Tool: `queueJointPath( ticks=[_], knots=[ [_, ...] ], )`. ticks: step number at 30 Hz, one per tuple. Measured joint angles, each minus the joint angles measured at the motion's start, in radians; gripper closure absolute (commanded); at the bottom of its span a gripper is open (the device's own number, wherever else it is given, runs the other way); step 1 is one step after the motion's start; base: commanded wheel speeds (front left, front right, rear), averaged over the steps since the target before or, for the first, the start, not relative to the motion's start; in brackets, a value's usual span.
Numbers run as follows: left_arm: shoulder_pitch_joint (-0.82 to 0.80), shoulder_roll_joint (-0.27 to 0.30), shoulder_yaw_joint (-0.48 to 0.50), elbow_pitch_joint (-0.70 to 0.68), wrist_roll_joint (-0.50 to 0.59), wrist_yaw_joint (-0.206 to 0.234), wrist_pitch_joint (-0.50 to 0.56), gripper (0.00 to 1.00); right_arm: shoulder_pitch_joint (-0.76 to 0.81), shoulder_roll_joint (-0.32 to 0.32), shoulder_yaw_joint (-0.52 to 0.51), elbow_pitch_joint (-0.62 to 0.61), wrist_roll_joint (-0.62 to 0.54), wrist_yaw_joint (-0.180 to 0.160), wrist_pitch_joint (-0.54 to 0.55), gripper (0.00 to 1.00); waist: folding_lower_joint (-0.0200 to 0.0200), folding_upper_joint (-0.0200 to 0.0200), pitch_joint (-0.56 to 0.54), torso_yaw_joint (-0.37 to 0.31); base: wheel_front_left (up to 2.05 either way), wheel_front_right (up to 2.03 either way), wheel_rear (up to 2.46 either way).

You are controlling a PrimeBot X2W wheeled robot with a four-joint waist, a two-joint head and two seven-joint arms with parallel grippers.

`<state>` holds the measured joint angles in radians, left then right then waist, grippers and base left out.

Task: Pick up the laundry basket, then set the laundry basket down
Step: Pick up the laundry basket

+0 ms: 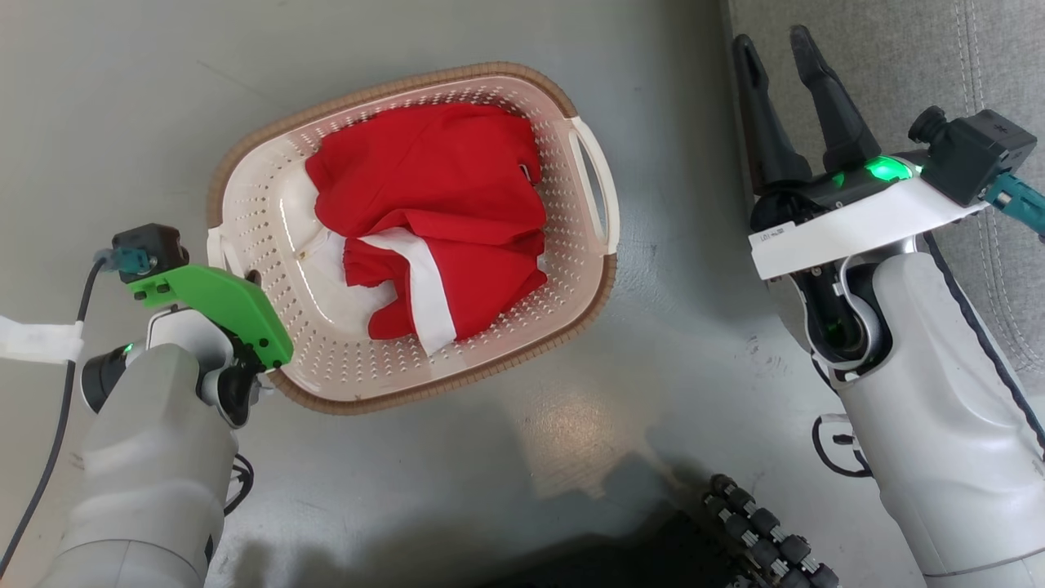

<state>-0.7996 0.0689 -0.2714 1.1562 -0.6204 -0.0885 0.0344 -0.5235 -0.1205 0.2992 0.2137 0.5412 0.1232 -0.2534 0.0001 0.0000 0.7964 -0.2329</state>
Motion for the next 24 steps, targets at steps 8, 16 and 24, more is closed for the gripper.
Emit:
queueJointPath(
  ticks=[8,16,24],
  knots=[
    [-0.023,0.005,-0.027,0.027,0.031,0.000,-0.002,1.00,0.000,0.000,0.003,0.002,0.004,0.000,0.000,0.00,-0.0001,0.0000,-0.004,-0.001,0.00,0.00,0.00],
    [-0.036,0.007,-0.048,0.040,0.038,-0.001,-0.002,1.00,0.000,0.001,0.004,0.004,0.005,0.000,0.000,0.00,-0.0001,0.0000,-0.004,-0.002,0.00,0.00,0.00],
    [-0.043,0.004,-0.049,0.059,0.039,-0.008,-0.011,0.74,0.000,0.000,0.007,0.005,0.005,0.000,0.000,0.00,-0.0001,0.0000,-0.006,-0.001,0.00,0.00,0.00]
  ],
)
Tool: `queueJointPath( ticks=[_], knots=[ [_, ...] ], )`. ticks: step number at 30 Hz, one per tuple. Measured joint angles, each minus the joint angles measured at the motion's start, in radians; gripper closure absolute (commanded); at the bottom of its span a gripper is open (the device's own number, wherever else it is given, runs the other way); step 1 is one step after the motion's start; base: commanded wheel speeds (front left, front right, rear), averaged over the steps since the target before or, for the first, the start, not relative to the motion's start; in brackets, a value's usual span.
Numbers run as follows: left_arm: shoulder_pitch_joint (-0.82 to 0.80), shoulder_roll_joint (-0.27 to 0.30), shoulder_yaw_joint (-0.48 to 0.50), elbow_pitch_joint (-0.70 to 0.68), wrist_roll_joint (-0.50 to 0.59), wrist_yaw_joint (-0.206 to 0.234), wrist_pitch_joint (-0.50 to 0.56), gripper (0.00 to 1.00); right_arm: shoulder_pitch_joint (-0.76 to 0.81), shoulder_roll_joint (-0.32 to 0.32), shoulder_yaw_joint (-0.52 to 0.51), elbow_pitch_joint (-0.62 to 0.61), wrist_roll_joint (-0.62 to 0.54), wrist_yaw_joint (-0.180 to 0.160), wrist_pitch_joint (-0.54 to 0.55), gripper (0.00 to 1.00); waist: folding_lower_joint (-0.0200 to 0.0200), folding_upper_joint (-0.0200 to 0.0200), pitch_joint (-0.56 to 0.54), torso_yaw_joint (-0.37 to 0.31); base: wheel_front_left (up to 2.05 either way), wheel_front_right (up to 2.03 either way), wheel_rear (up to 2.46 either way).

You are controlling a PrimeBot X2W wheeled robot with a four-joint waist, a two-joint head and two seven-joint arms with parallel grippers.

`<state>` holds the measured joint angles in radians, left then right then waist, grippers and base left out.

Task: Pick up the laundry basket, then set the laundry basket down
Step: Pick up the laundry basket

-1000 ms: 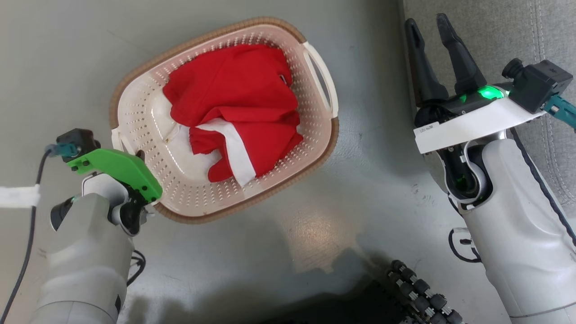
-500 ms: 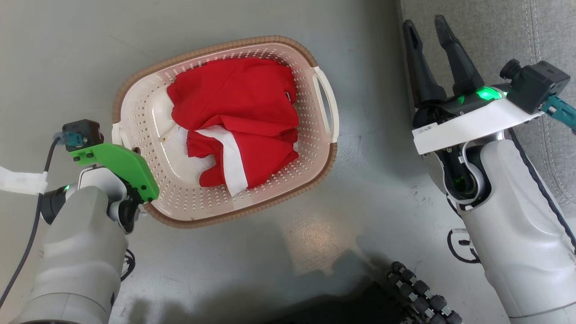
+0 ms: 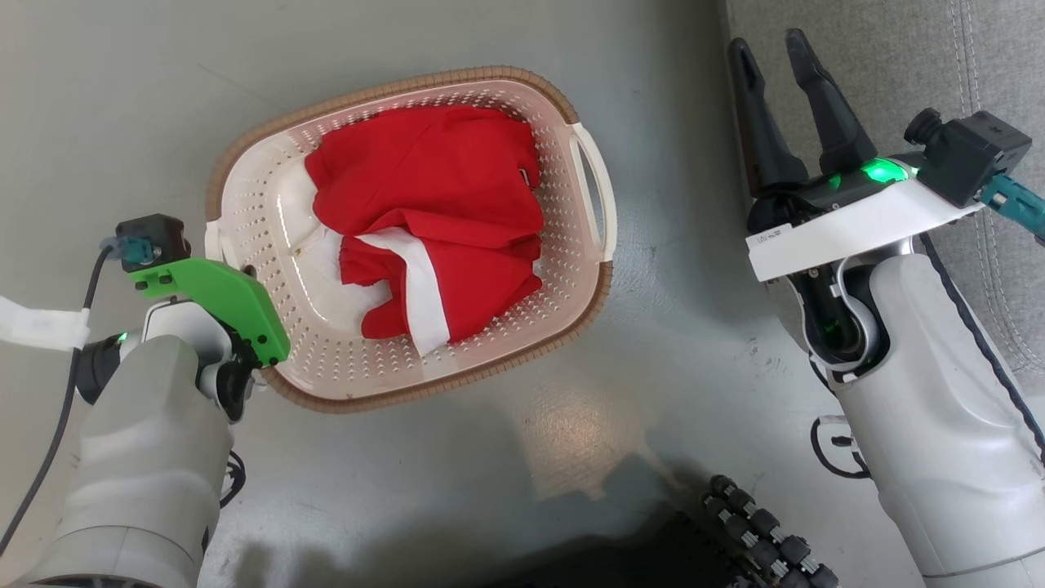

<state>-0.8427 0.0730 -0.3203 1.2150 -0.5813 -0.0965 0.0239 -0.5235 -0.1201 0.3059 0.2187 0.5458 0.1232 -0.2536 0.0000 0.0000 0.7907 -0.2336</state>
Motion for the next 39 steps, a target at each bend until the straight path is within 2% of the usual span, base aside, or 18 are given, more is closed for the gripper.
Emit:
queueJointPath(
  ticks=[1,2,20,39],
  knots=[
    [0.000,0.000,0.000,0.001,0.000,0.000,-0.007,0.16,0.000,0.000,0.000,0.001,0.000,0.000,0.000,0.00,0.0000,0.0000,0.000,0.000,0.00,0.00,0.00],
    [0.000,-0.001,0.000,0.002,0.000,0.000,-0.012,0.00,0.000,0.000,0.000,0.002,0.000,0.000,0.000,0.00,0.0000,0.0000,0.000,0.001,0.00,0.00,0.00],
    [-0.008,-0.004,-0.016,0.021,0.010,-0.009,-0.093,0.00,0.000,0.000,0.000,0.027,0.000,0.000,0.000,0.00,0.0000,0.0000,-0.048,0.009,0.00,0.00,0.00],
    [0.076,-0.017,-0.036,-0.021,0.032,-0.026,-0.266,0.00,0.049,0.000,-0.009,0.085,0.000,0.000,-0.001,0.00,0.0000,0.0000,-0.249,0.042,0.00,0.00,0.00]
  ],
)
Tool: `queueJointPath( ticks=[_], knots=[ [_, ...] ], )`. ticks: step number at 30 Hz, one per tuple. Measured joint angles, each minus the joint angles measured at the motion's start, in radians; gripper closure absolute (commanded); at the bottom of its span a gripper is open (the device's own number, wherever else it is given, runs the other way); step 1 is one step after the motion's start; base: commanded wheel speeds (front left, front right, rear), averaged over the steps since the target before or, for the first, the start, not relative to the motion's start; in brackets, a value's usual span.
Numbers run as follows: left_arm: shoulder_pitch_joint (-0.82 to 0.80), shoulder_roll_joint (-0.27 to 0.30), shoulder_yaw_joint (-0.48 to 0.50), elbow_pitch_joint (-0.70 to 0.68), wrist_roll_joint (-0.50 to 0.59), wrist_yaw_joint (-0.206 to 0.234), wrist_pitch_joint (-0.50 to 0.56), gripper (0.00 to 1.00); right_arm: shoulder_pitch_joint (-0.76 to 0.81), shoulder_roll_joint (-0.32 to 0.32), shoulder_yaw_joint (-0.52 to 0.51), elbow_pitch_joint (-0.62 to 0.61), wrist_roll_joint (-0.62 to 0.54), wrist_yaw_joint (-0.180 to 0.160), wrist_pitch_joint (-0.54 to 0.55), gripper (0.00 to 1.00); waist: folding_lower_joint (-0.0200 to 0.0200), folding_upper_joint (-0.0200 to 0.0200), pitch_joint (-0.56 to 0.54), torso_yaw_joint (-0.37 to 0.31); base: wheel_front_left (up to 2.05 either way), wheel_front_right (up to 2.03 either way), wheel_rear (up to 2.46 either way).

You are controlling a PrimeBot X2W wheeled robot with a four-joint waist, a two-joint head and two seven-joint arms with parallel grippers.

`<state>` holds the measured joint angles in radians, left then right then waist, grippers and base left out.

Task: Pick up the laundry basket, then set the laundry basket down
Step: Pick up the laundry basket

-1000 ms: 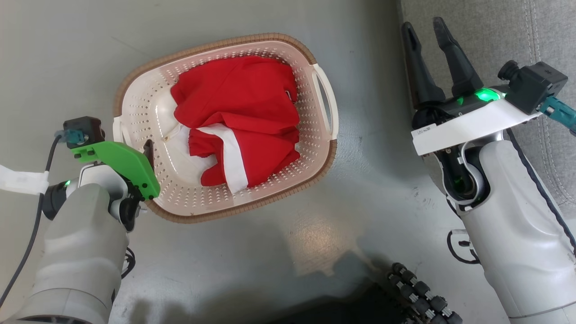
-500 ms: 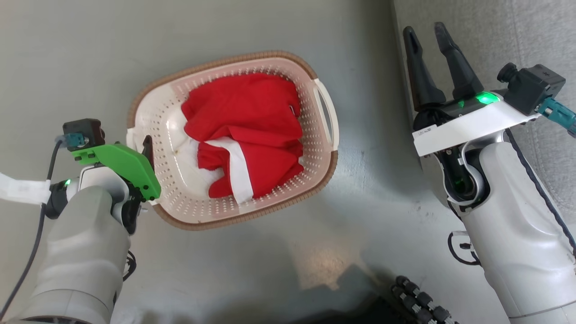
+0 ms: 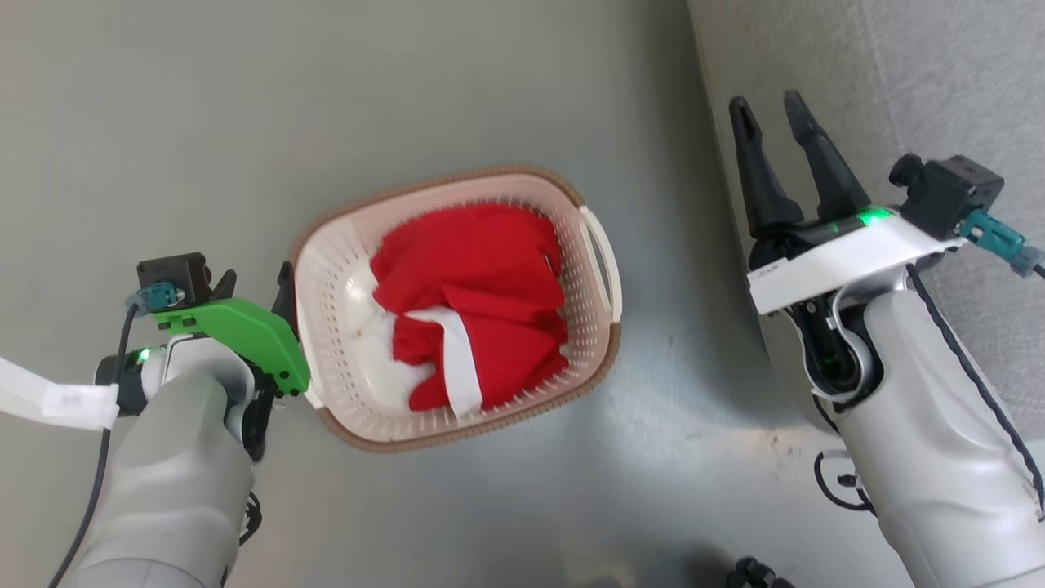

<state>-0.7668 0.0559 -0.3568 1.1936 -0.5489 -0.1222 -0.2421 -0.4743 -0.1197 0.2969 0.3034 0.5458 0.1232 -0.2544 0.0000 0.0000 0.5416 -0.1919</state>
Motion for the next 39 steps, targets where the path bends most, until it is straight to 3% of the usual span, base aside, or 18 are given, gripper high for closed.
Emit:
queueJointPath(
  ticks=[10,27,39],
  knots=[
    [0.062,-0.001,0.001,-0.085,0.009,-0.002,-0.011,0.00,0.062,-0.020,-0.030,0.014,-0.005,0.000,0.000,0.00,0.0000,0.0000,-0.124,0.025,0.00,0.00,0.00],
    [0.272,0.026,0.099,-0.484,0.086,0.001,-0.010,0.00,0.199,-0.028,-0.068,0.015,-0.028,0.000,0.000,0.00,0.0000,0.0000,-0.354,0.096,0.00,0.00,0.00],
    [0.446,0.024,0.169,-0.742,0.153,0.031,-0.010,0.00,0.263,-0.031,-0.101,-0.010,-0.065,0.000,0.000,0.00,-0.0001,0.0000,-0.446,0.146,0.00,0.00,0.00]
  ],
)
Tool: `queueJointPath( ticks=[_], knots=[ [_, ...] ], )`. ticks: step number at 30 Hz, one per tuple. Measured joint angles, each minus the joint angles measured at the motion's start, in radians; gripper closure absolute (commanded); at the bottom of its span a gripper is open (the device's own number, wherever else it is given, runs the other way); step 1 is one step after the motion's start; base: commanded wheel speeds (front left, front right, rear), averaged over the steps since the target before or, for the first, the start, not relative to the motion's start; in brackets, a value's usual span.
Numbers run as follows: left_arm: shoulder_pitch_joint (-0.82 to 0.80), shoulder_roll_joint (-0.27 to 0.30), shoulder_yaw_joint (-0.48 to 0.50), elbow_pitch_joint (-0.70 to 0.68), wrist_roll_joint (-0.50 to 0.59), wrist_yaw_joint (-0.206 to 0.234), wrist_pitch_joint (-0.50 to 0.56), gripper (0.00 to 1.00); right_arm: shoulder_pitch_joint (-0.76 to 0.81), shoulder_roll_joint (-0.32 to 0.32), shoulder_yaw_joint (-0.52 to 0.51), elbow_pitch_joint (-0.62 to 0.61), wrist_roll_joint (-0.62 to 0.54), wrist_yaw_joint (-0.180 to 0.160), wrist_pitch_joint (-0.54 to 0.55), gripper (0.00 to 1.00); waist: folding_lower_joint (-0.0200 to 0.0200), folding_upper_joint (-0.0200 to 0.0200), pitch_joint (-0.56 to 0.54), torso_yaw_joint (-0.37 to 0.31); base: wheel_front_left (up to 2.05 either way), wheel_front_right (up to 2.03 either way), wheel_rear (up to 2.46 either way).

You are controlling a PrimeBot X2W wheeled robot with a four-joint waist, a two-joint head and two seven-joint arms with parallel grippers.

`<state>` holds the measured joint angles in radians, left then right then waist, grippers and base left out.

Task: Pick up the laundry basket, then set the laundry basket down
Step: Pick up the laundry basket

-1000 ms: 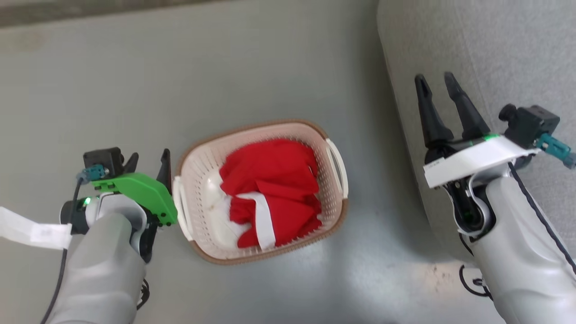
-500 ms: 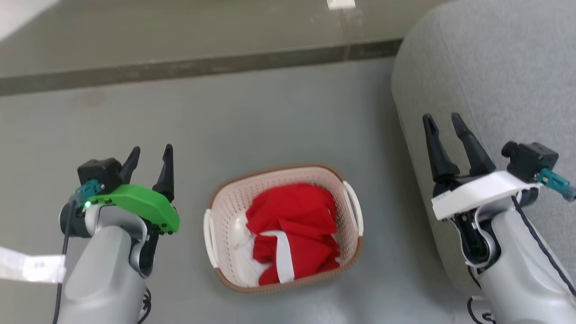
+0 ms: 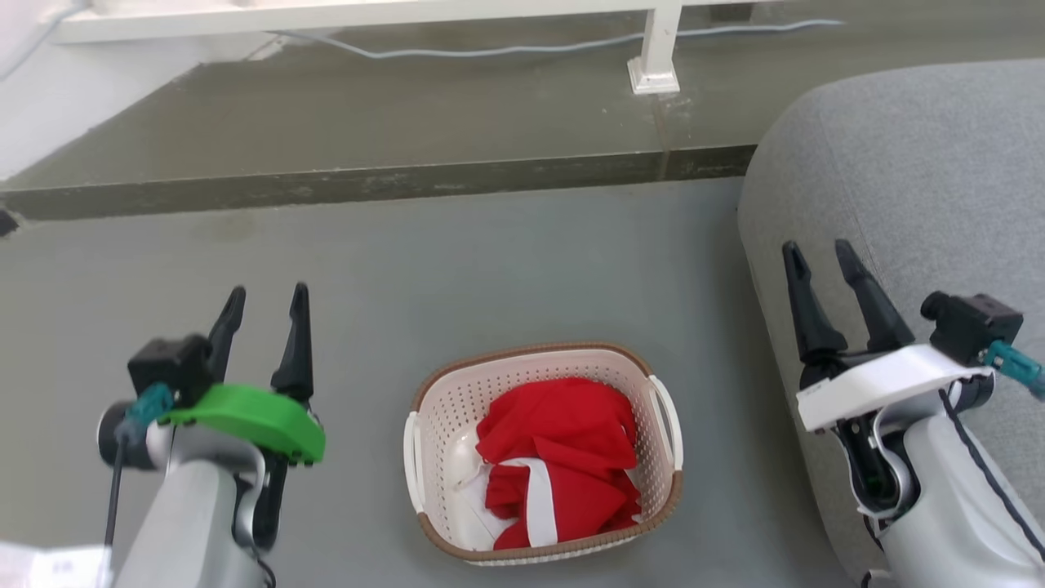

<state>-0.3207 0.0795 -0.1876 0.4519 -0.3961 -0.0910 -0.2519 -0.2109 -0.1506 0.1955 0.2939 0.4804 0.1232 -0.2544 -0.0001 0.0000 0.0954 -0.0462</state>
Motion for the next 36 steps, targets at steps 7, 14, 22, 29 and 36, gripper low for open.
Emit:
queueJointPath(
  ticks=[7,14,22,29,36],
  knots=[
    [0.077,-0.001,0.024,-0.085,0.042,0.008,0.000,0.00,0.013,0.000,-0.002,-0.010,-0.018,0.000,0.000,0.00,0.0000,0.0000,-0.010,0.004,0.00,0.00,0.00],
    [0.137,-0.006,0.030,-0.139,0.059,0.012,0.000,0.00,0.016,0.000,-0.016,-0.014,-0.050,0.000,0.000,0.00,0.0000,0.0000,-0.014,0.003,0.00,0.00,0.00],
    [0.172,-0.013,0.038,-0.176,0.067,0.012,0.000,0.00,0.018,0.002,-0.018,-0.014,-0.061,0.000,0.000,0.00,0.0000,0.0000,-0.014,-0.001,0.00,0.00,0.00],
    [0.190,-0.022,0.047,-0.203,0.082,0.012,0.000,0.00,0.028,0.008,-0.017,-0.014,-0.068,0.000,0.000,0.00,0.0000,0.0000,-0.014,-0.004,0.00,0.00,0.00],
    [0.206,-0.025,0.051,-0.214,0.098,0.012,0.000,0.00,0.033,0.011,-0.016,-0.014,-0.069,0.000,0.000,0.00,0.0000,0.0000,-0.015,-0.008,0.00,0.00,0.00]
  ],
)
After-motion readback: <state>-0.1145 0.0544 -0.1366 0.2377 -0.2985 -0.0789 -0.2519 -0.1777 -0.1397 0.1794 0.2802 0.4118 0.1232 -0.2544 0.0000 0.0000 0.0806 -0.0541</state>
